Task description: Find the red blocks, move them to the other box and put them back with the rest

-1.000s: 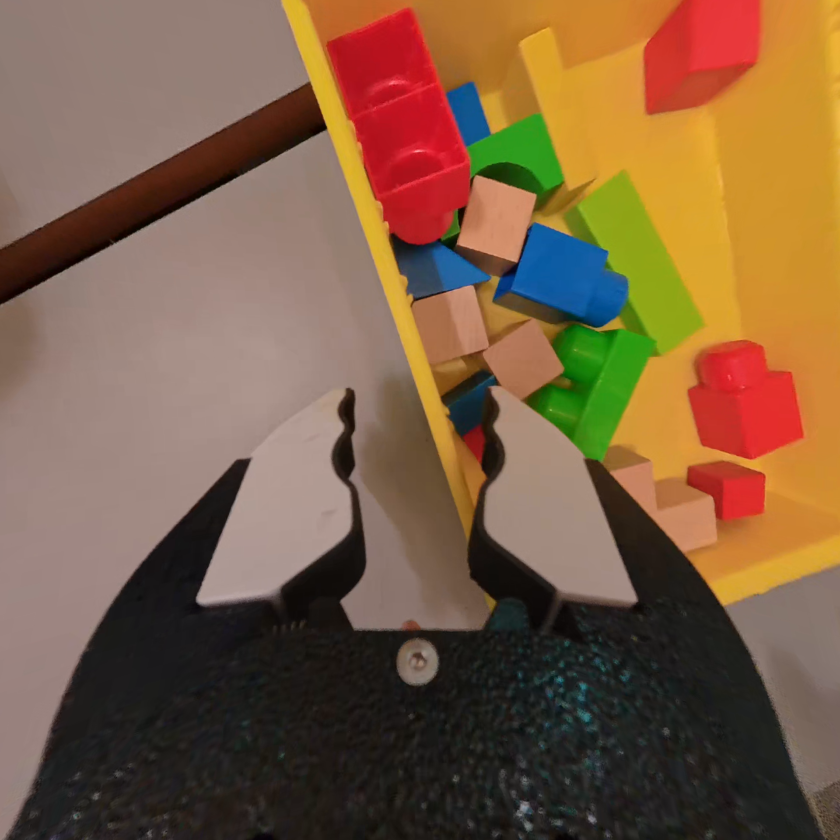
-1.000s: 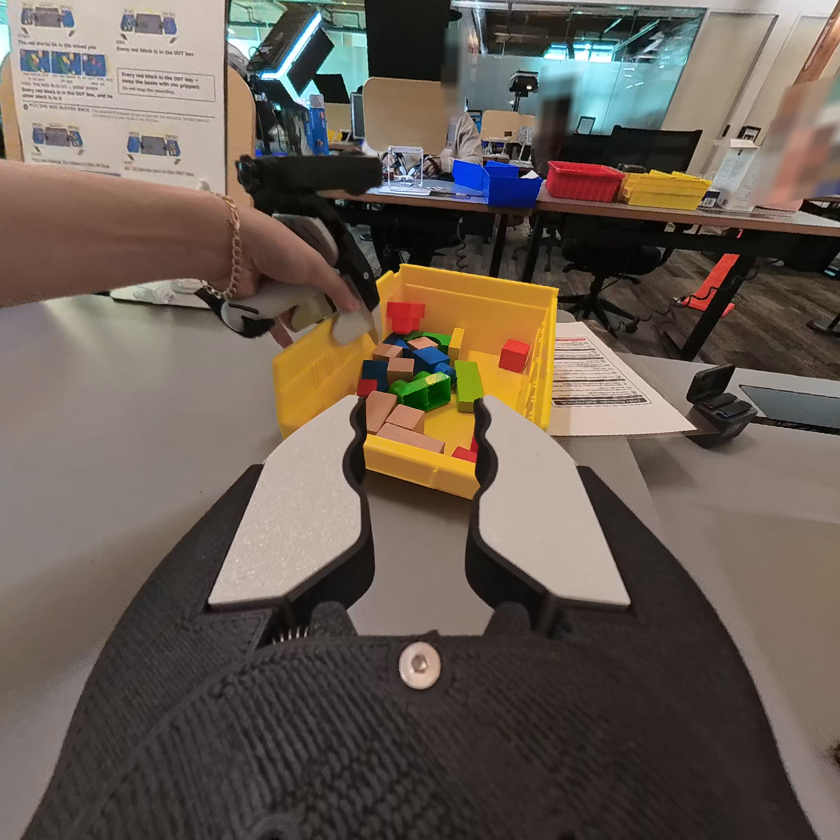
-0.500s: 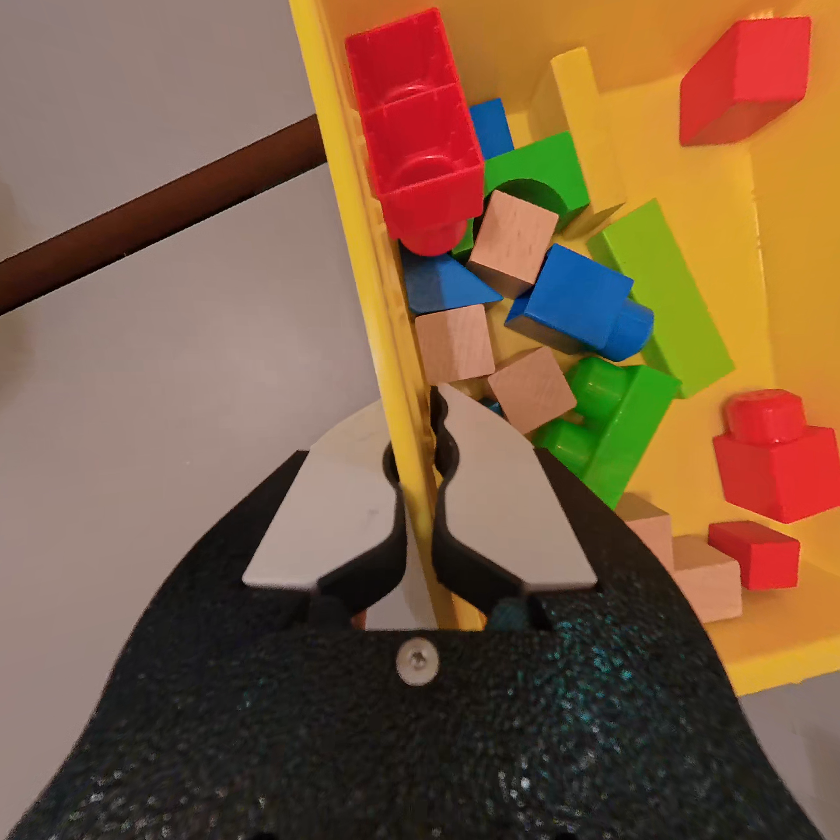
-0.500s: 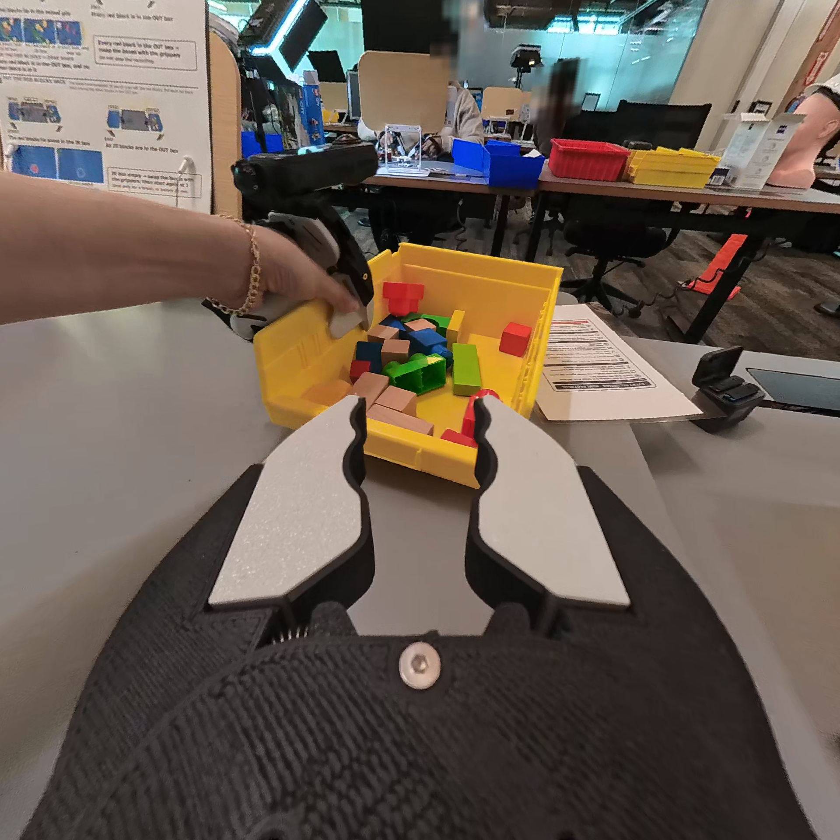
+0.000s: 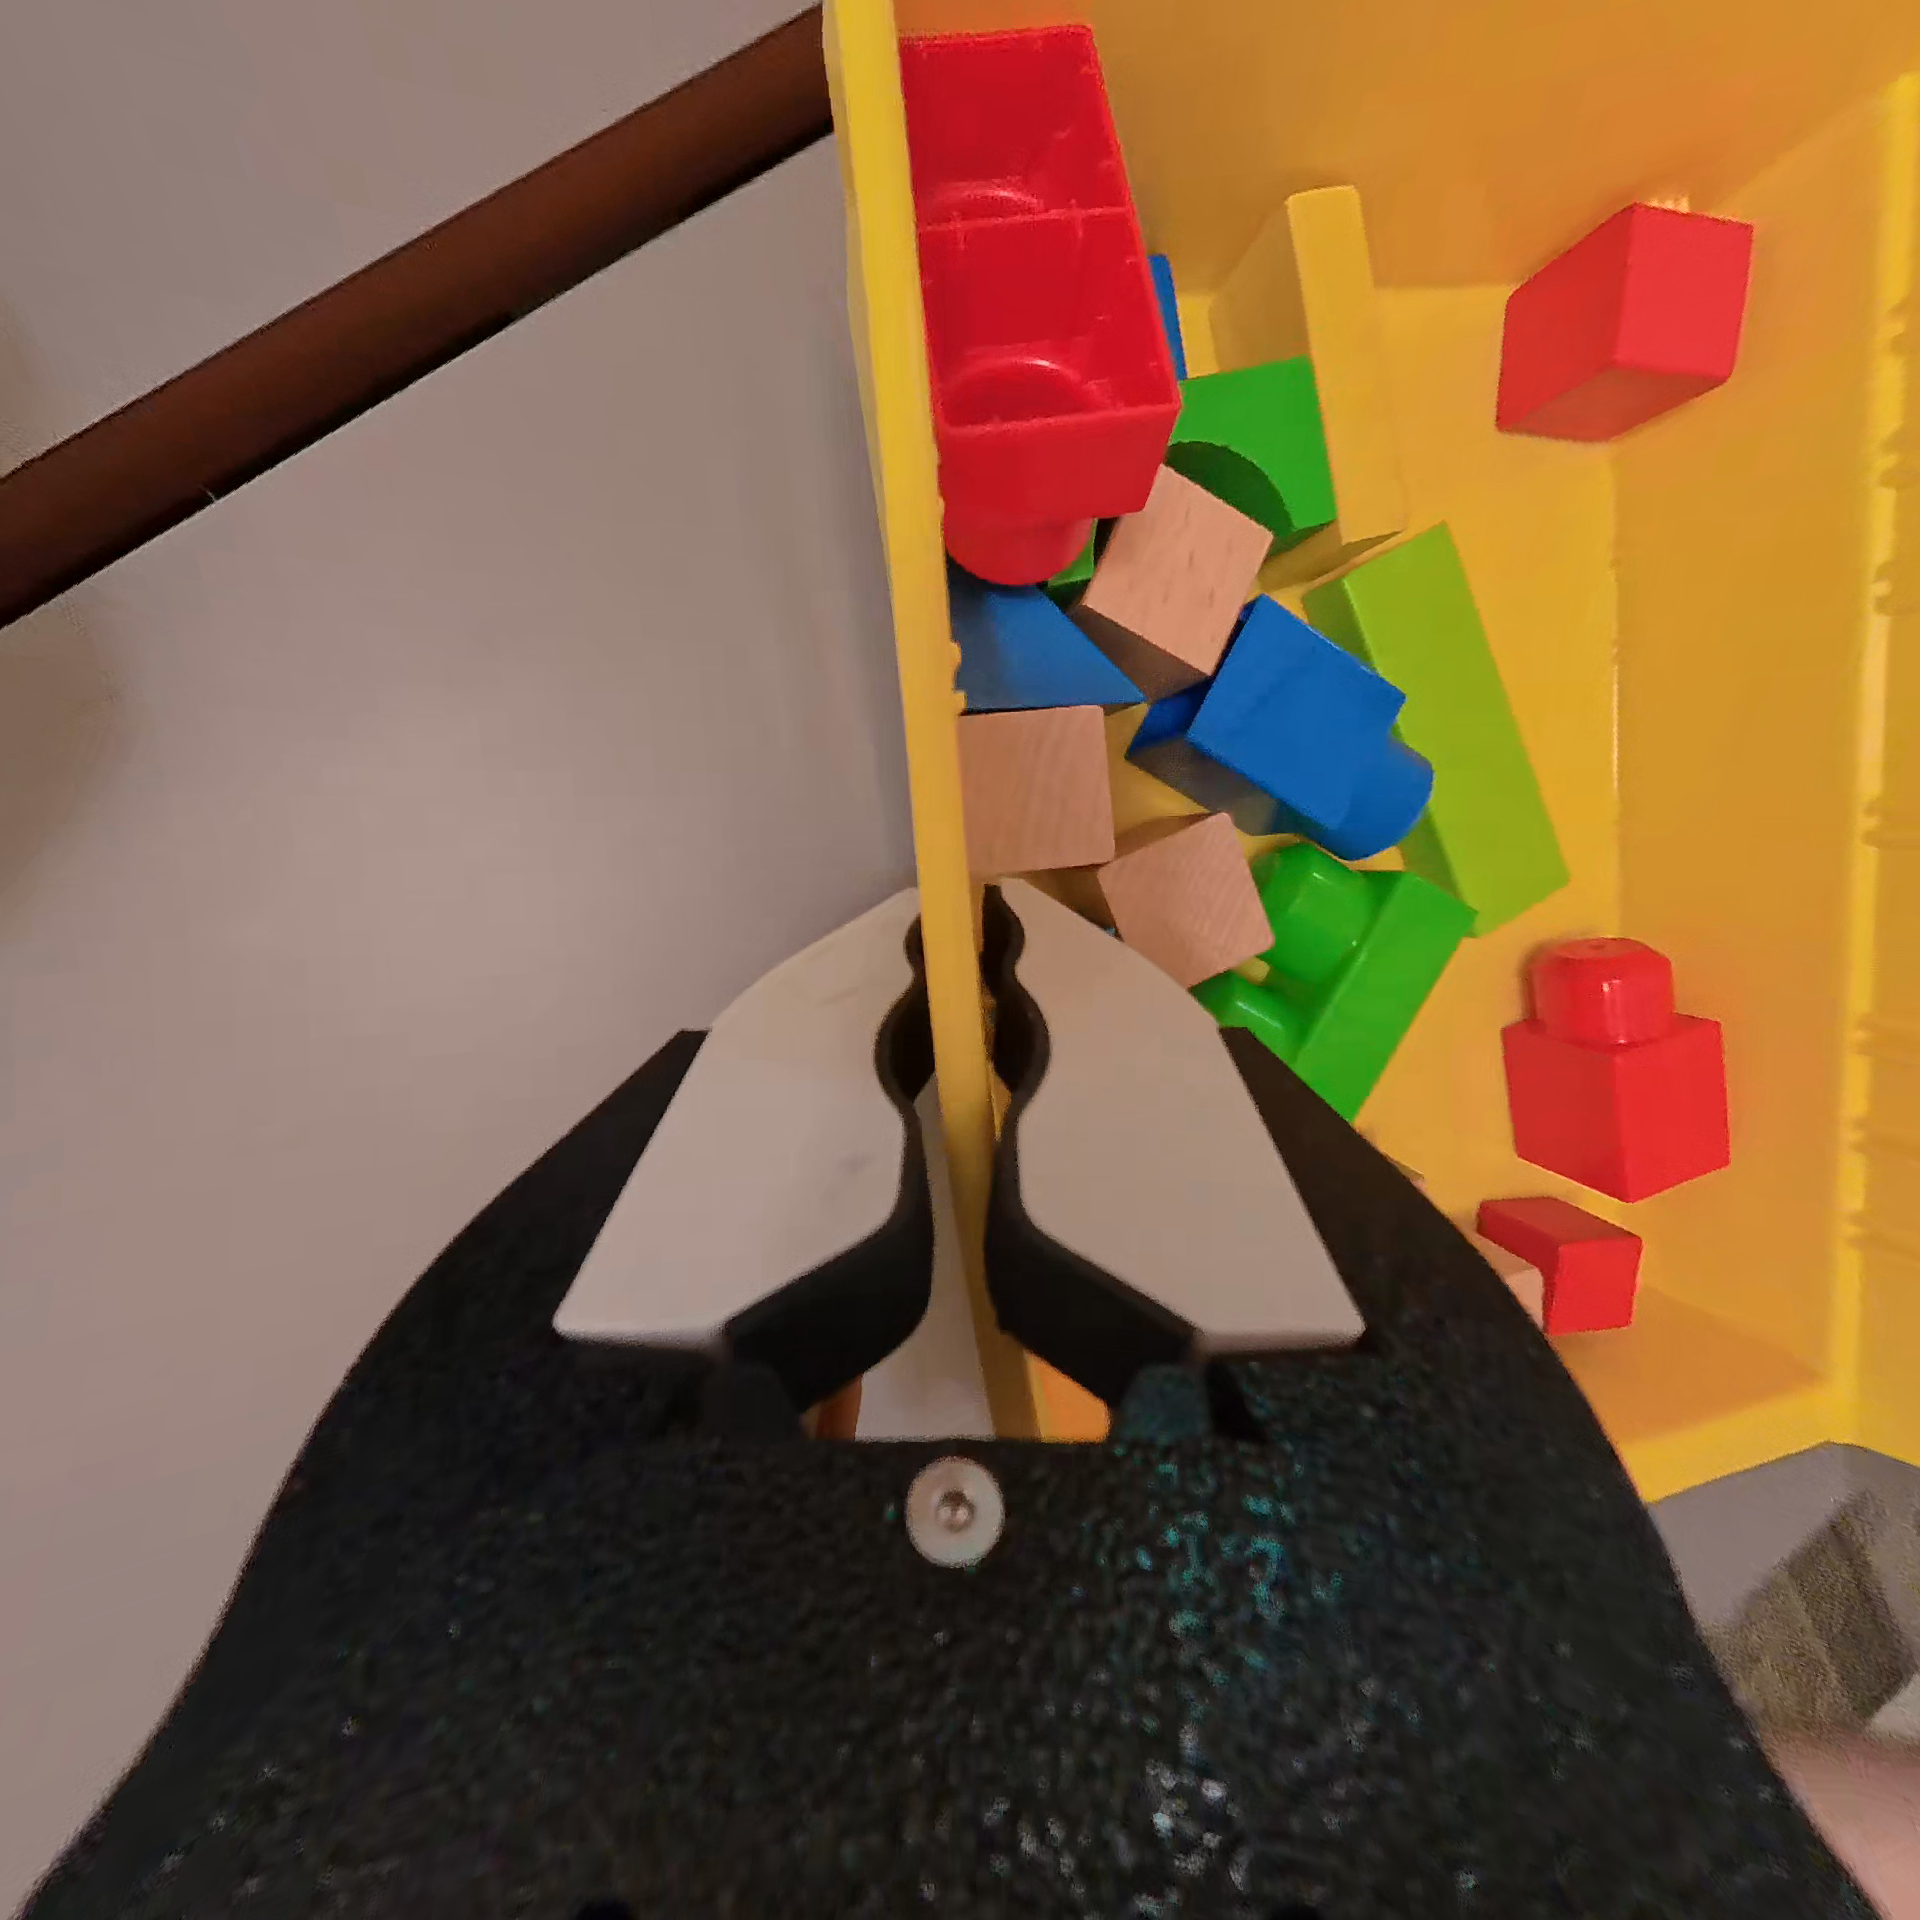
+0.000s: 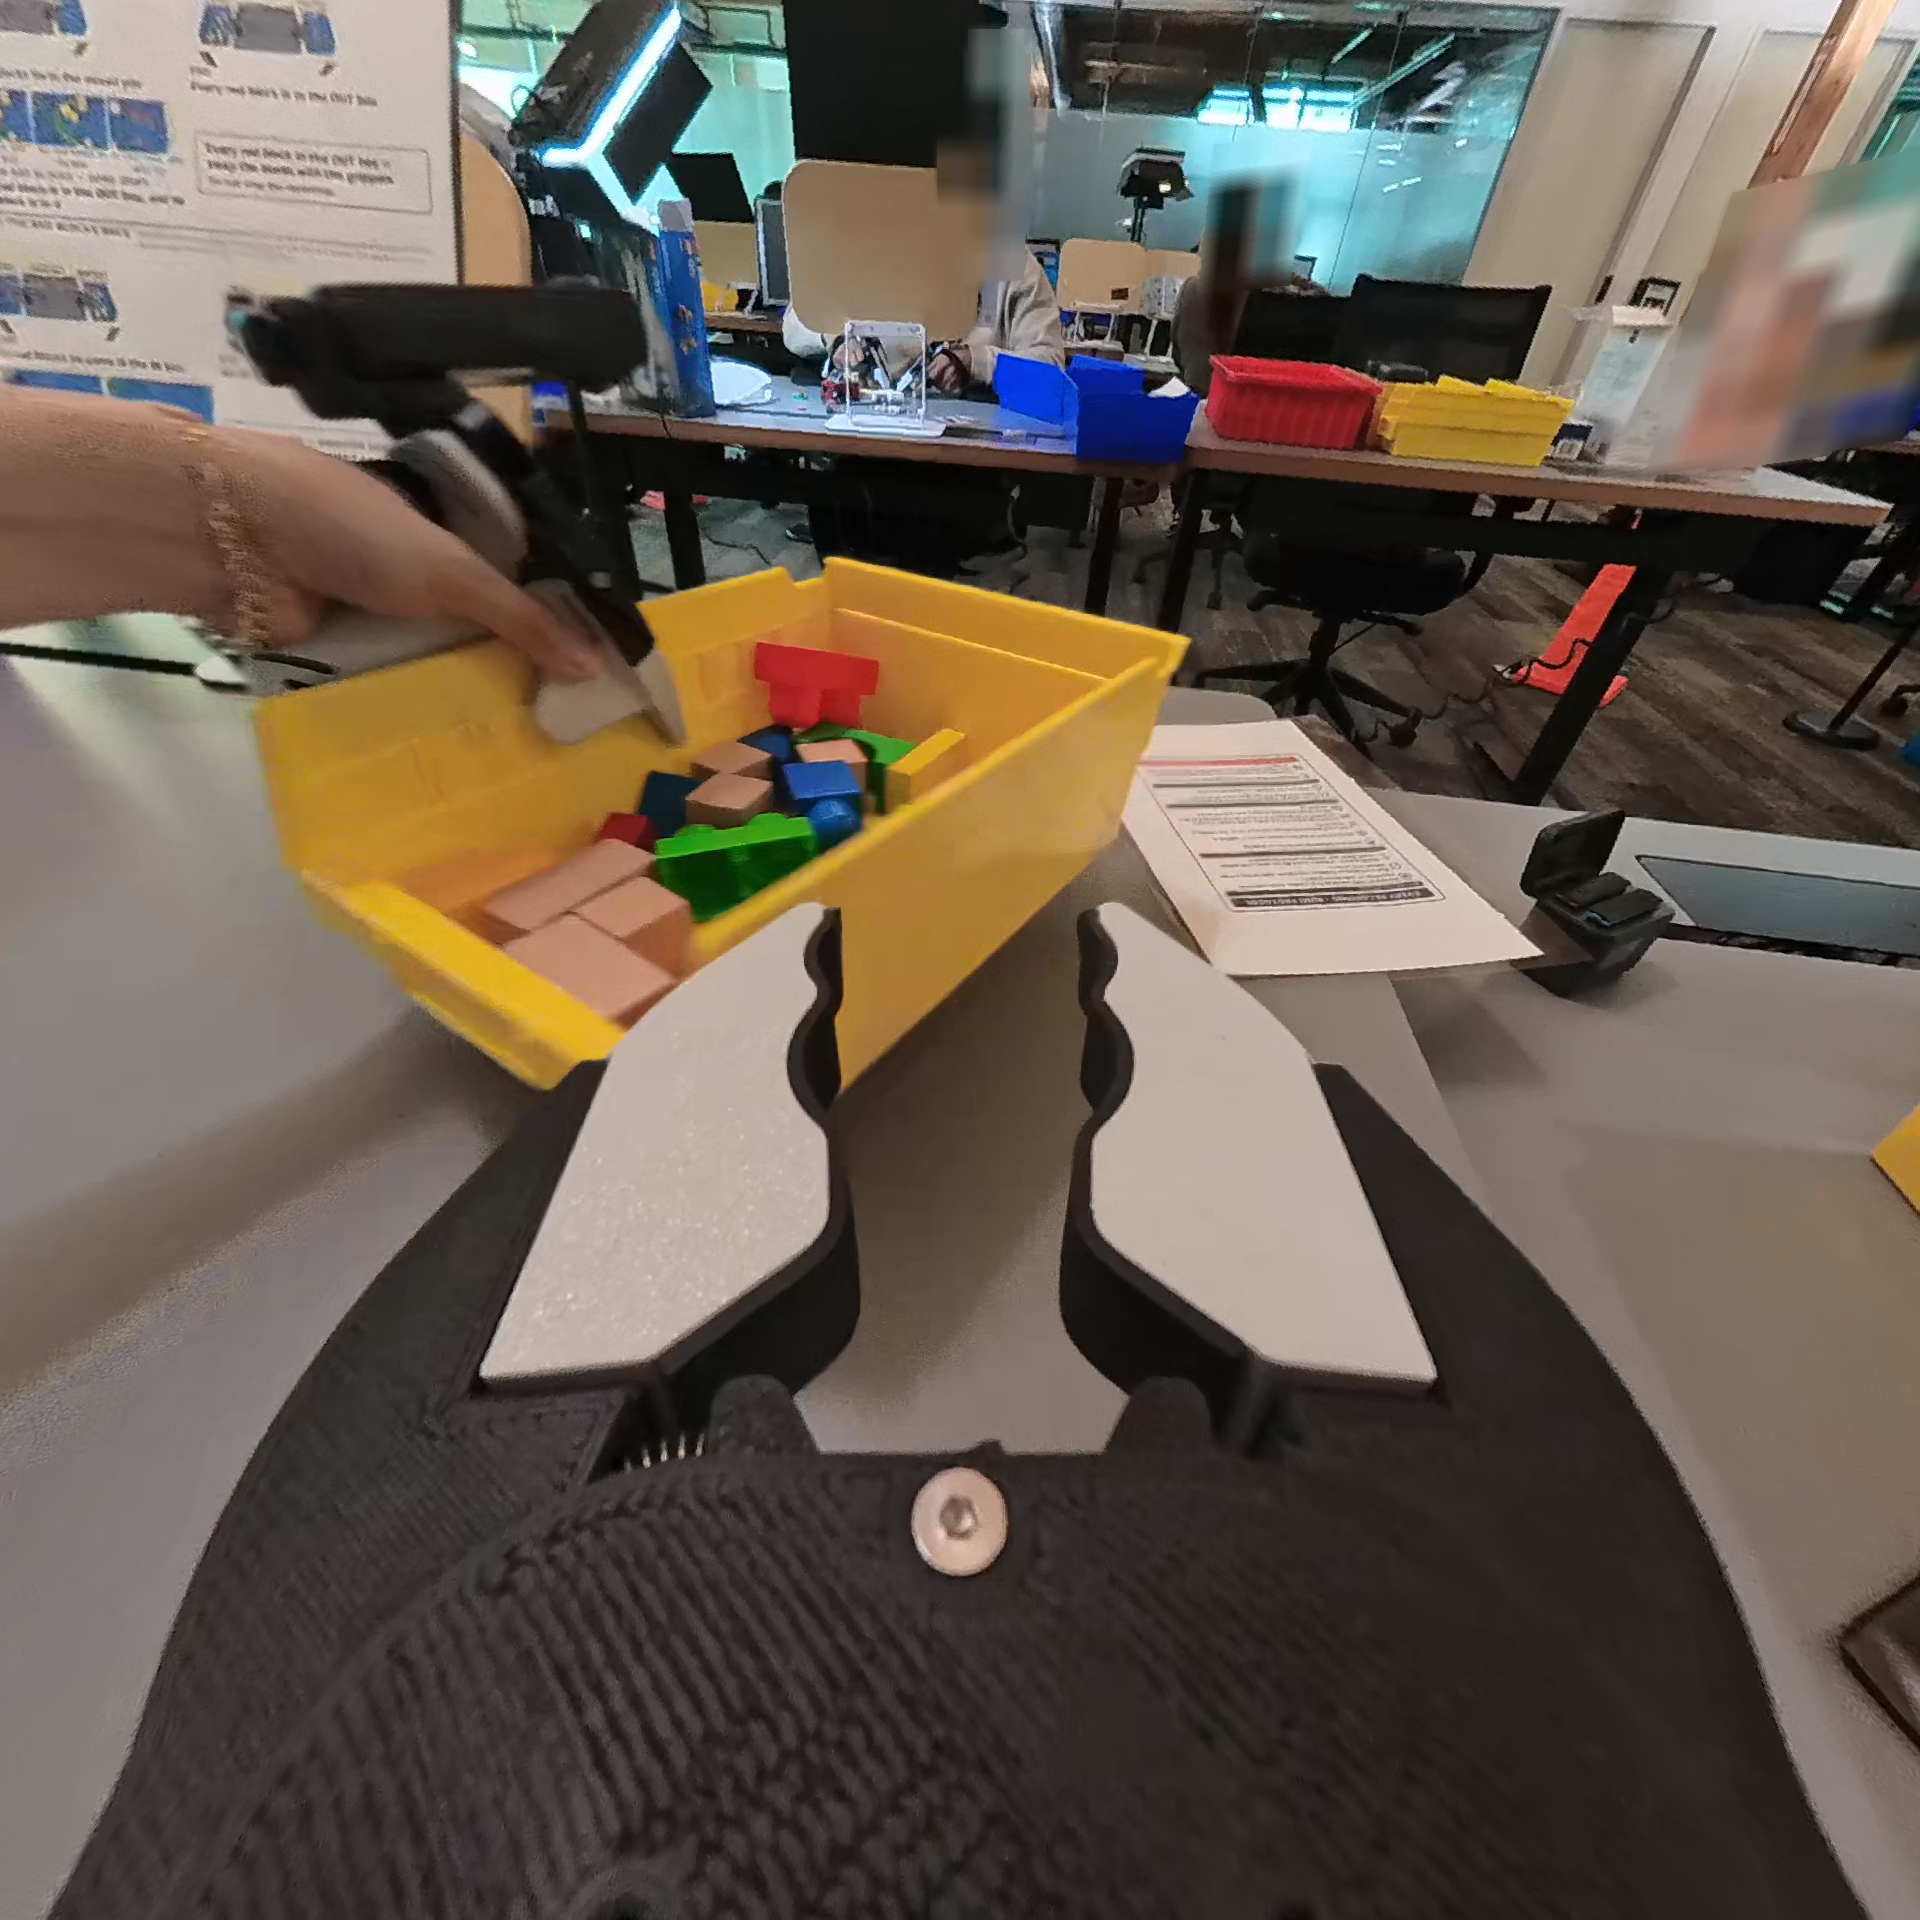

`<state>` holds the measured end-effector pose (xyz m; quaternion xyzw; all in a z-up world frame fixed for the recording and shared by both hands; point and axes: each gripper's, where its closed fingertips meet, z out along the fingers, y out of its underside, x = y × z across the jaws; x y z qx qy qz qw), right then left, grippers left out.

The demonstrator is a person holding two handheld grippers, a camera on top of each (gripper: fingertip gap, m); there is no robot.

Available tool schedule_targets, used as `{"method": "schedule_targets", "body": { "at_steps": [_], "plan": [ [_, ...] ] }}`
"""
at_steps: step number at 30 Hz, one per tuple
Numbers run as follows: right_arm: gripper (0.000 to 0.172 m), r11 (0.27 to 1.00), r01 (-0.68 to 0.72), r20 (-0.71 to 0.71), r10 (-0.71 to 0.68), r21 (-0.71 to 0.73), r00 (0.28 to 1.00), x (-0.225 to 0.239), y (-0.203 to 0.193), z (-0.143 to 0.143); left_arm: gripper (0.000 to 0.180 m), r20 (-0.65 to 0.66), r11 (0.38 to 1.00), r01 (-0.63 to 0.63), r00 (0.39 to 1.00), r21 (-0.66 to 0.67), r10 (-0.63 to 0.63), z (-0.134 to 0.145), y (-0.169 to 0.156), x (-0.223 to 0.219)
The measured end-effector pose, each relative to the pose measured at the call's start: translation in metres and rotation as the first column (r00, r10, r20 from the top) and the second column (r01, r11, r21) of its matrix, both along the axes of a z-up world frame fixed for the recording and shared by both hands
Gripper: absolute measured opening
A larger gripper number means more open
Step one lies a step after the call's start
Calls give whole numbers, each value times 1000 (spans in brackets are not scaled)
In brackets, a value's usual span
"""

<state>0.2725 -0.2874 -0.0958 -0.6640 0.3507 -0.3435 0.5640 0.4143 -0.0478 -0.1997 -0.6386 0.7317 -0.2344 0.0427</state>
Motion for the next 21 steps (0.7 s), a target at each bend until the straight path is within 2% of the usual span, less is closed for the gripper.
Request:
{"method": "schedule_targets", "body": {
  "at_steps": [5, 8, 11, 16, 21],
  "plan": [
    [43, 999, -22, 39, 21, 47, 999, -8, 10, 17, 5, 4, 991, 115, 993, -71, -115, 27, 54, -72],
    [43, 998, -52, 57, 50, 33, 997, -12, 28, 24, 5, -3, 986, 150, 989, -78, -151, 31, 104, -137],
    [43, 995, -99, 47, 99, 4, 994, -14, 59, 22, 5, -28, 990, 130, 991, -60, -132, 25, 165, -213],
    [46, 955, -295, 10, 295, 1, 955, -35, 155, 16, 5, -84, 998, 43, 995, -43, -46, 11, 263, -349],
    [56, 830, -552, -60, 556, 71, 829, -78, 296, 0, 6, -127, 996, -92, 988, -2, 91, 5, 346, -466]
  ]
}}
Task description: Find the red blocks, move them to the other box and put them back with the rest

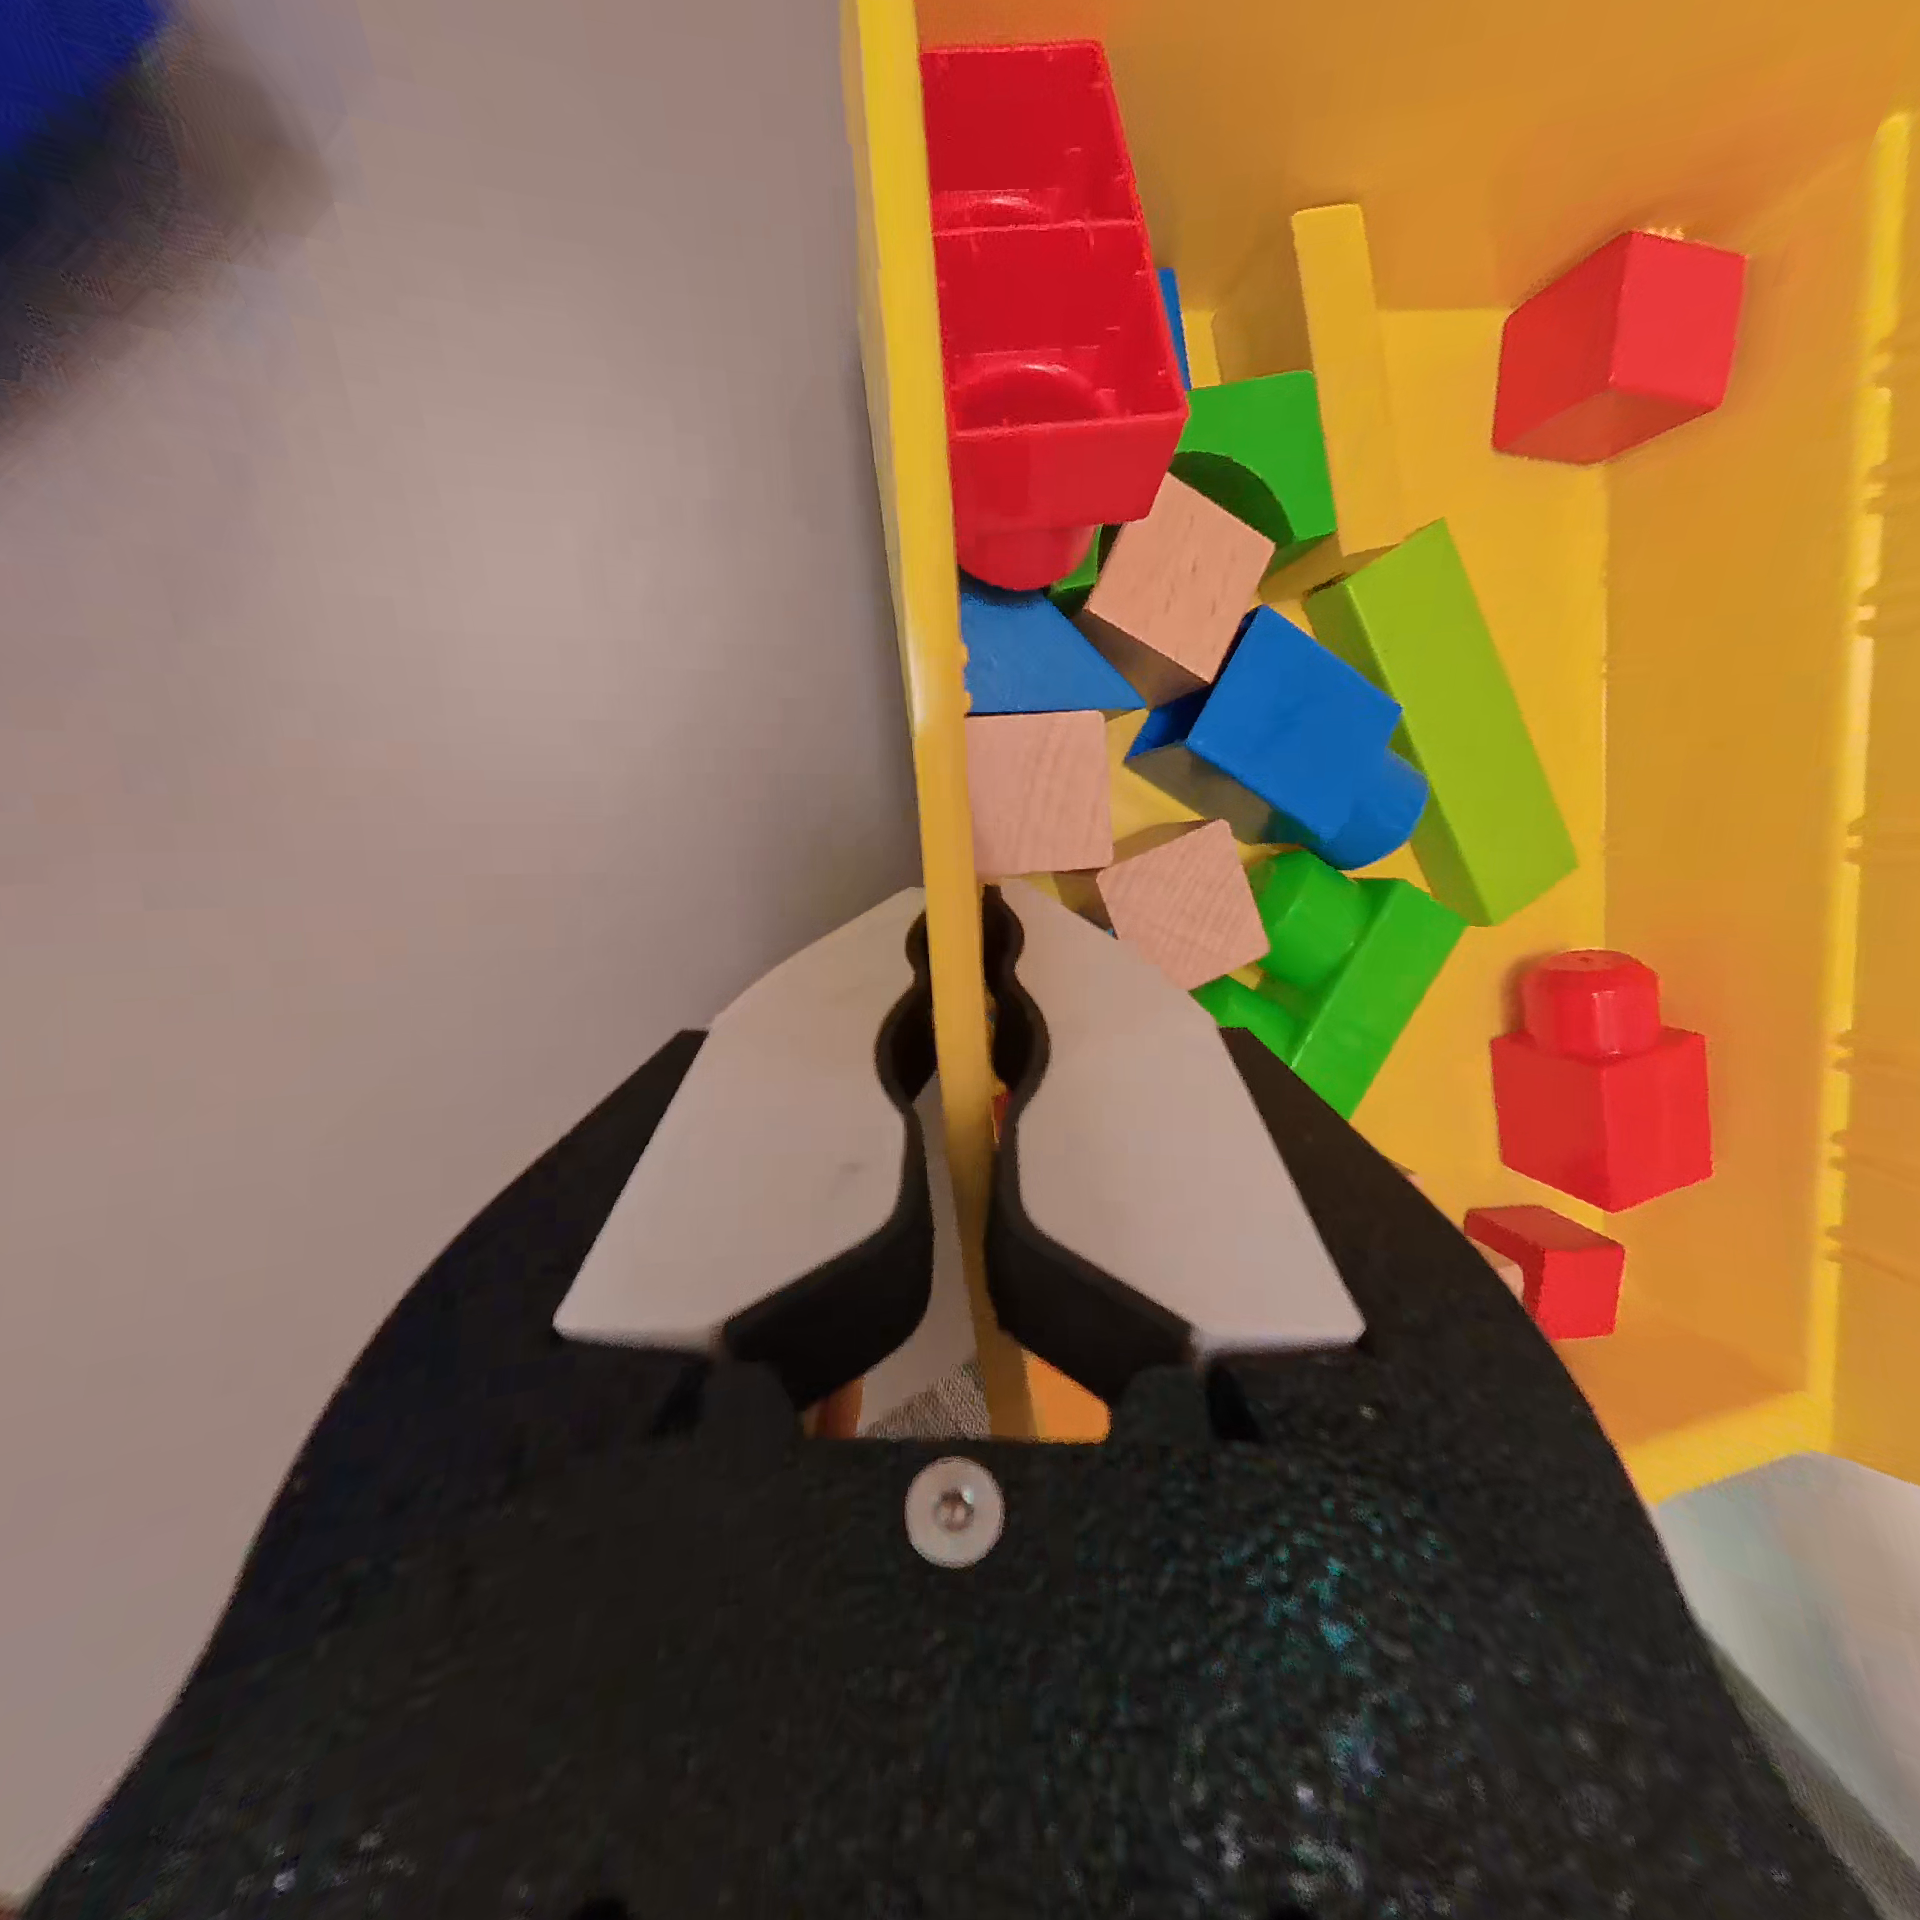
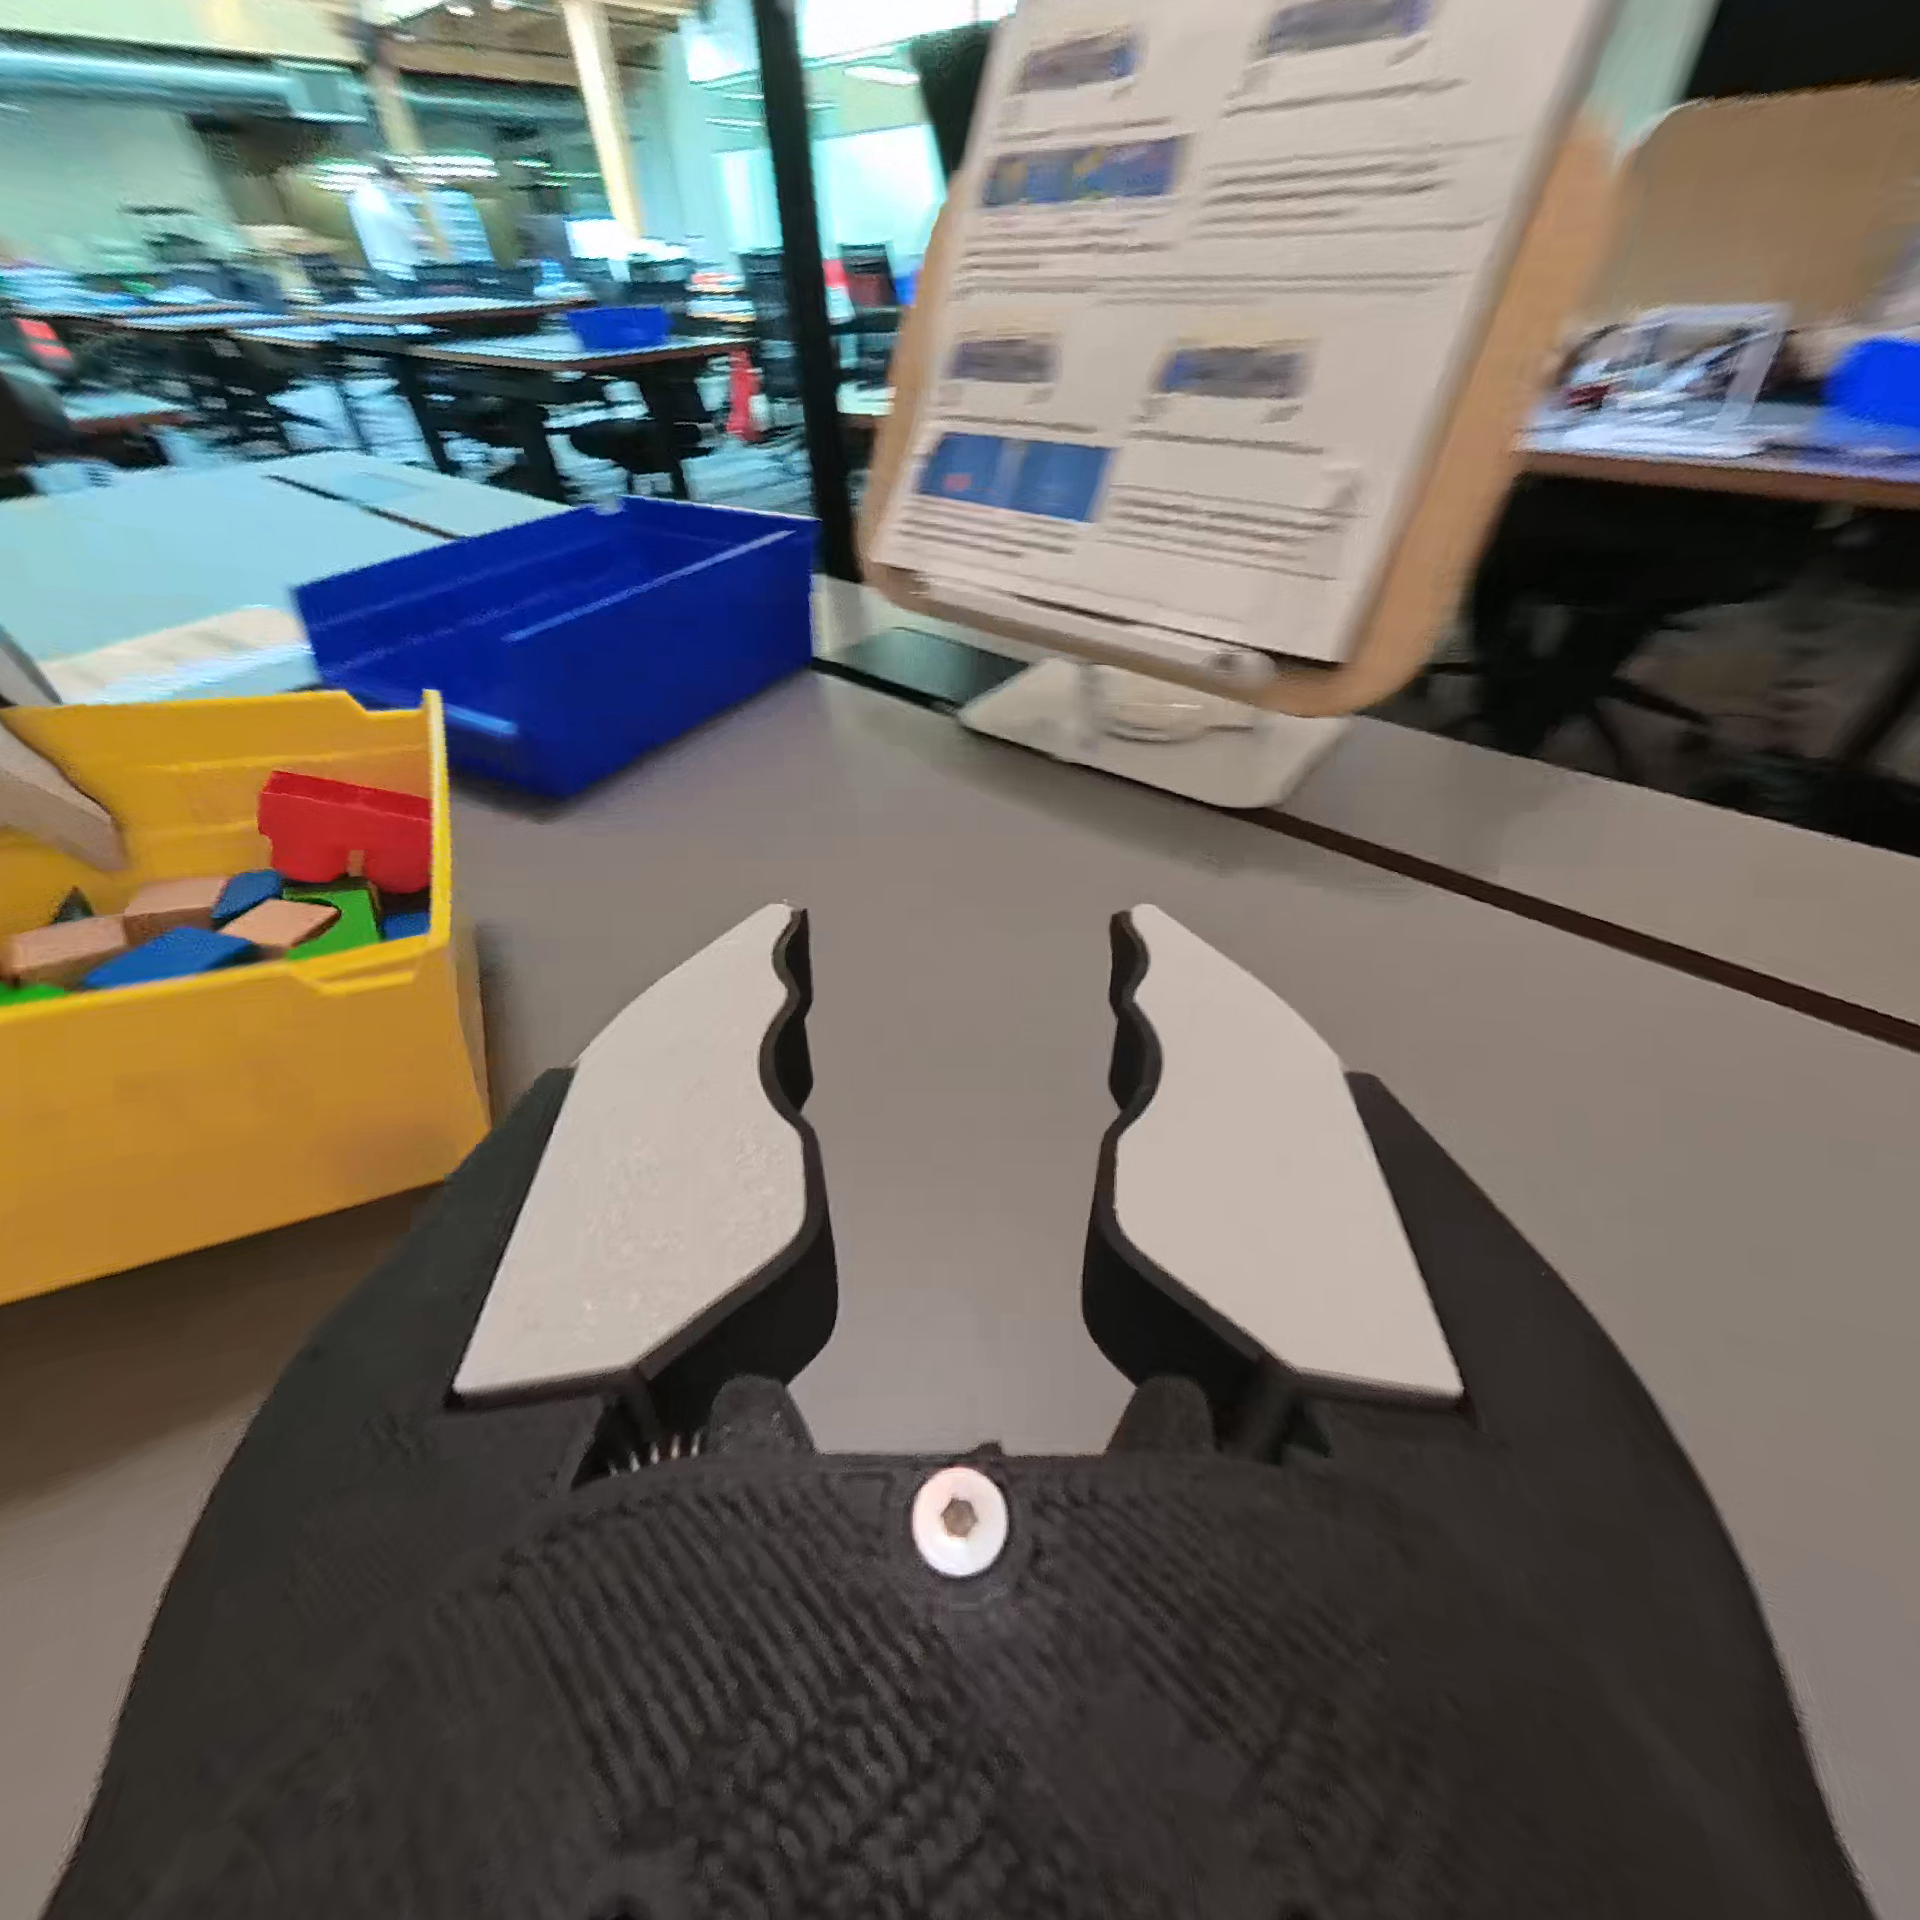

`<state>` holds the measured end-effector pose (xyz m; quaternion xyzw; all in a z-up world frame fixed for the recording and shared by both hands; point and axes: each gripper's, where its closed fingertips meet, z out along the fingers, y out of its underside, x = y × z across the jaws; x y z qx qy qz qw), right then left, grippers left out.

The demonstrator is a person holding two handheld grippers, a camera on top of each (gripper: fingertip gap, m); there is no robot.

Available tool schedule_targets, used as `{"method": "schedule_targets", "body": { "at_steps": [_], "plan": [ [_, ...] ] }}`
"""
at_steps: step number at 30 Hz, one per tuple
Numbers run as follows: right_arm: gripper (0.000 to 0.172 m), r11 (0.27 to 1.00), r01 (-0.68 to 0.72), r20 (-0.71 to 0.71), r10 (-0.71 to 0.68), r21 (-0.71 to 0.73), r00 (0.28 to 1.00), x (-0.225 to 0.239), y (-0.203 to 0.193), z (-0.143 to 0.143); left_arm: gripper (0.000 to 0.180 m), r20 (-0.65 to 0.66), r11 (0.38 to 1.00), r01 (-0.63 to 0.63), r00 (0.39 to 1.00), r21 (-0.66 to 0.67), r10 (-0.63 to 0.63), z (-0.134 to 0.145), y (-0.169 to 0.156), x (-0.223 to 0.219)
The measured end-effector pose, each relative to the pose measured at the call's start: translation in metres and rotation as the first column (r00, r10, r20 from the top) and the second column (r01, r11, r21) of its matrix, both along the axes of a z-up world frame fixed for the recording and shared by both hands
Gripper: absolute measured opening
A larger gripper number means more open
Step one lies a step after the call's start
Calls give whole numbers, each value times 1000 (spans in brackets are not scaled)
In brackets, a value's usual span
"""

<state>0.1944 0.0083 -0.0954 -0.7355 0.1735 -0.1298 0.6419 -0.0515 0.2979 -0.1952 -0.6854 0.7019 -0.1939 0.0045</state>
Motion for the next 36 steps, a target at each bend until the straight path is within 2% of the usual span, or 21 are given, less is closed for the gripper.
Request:
{"method": "schedule_targets", "body": {
  "at_steps": [4, 7, 11, 16, 20, 24, 28, 30, 33, 36],
  "plan": [
    [82, 987, -161, -97, 161, 6, 982, -28, 122, -2, 6, -8, 992, -113, 993, 57, 114, -5, 55, -70],
    [93, 970, -244, -168, 238, -12, 957, -46, 209, -2, 6, 10, 979, -198, 980, 40, 198, -9, 85, -109],
    [100, 966, -256, -301, 235, -30, 924, -56, 308, -10, 6, 40, 955, -293, 956, 35, 292, -14, 121, -150],
    [102, 965, -220, -375, 153, -141, 914, -51, 397, -40, 6, 84, 914, -400, 915, 63, 394, -16, 168, -190],
    [97, 961, -188, -447, 80, -204, 891, -48, 439, -57, 7, 105, 880, -466, 883, 94, 457, -17, 194, -212],
    [92, 949, -172, -465, 31, -265, 885, -50, 464, -69, 7, 119, 862, -499, 865, 86, 488, -21, 207, -222],
    [68, 911, -60, -389, -114, -408, 914, -25, 467, -88, 7, 129, 859, -508, 857, 60, 498, -25, 209, -221],
    [64, 889, -4, -360, -181, -457, 915, -10, 465, -98, 7, 132, 860, -506, 859, 65, 495, -25, 210, -220],
    [47, 836, -18, -349, -210, -549, 913, -5, 462, -124, 7, 133, 859, -507, 858, 71, 496, -25, 210, -218],
    [38, 836, -64, -341, -151, -545, 928, -6, 469, -125, 7, 135, 858, -509, 857, 70, 497, -24, 210, -217]
  ]
}}
